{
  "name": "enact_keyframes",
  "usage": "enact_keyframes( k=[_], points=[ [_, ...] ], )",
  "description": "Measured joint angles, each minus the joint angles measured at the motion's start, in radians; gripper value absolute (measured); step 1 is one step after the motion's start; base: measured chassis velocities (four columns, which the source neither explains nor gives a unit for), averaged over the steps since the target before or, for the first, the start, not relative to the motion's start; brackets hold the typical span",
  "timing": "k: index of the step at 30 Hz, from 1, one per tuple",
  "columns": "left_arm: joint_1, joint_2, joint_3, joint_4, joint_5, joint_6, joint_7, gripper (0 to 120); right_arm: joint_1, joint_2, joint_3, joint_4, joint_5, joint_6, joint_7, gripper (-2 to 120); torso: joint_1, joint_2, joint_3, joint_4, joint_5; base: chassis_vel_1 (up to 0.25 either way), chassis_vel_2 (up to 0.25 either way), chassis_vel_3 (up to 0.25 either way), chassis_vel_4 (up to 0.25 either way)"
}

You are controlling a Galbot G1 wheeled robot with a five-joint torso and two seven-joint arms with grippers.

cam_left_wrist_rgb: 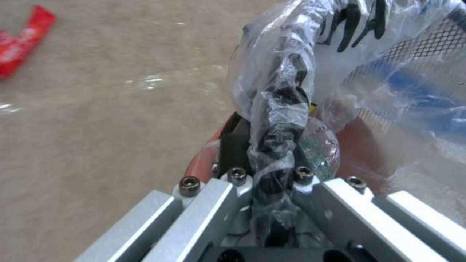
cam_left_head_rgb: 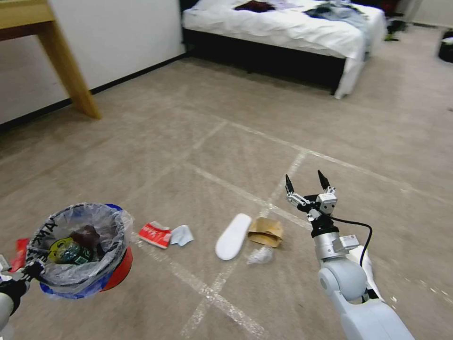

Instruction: Pick up the trash bin and place the garbage on the floor into it.

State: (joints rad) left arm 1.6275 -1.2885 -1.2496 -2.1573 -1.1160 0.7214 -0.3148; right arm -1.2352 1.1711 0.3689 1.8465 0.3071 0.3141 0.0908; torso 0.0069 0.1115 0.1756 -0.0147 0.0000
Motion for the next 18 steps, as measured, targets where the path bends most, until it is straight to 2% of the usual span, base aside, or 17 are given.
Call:
enact_keyframes(
  k=[3,8,18],
  points=[
    [0.000,-0.001,-0.001,0.003,0.000,-0.001,0.000,0,0.002,0.000,-0.002,-0.001,0.000,0.000,-0.001,100,0.000,0.000,0.000,-0.0001,0.0000,-0.066,-0.080,-0.040,-0.061],
    [0.001,-0.001,-0.006,0.007,0.000,-0.002,-0.002,0,0.005,0.000,-0.004,-0.003,-0.001,0.000,-0.003,100,0.000,0.000,0.000,0.0008,0.0000,0.000,0.000,0.000,0.000],
    [0.000,0.011,-0.018,0.037,0.010,-0.001,-0.015,0,0.004,0.000,-0.012,-0.005,-0.012,0.000,-0.003,100,0.000,0.000,0.000,0.0006,0.0000,0.000,0.000,0.000,0.000]
  ],
)
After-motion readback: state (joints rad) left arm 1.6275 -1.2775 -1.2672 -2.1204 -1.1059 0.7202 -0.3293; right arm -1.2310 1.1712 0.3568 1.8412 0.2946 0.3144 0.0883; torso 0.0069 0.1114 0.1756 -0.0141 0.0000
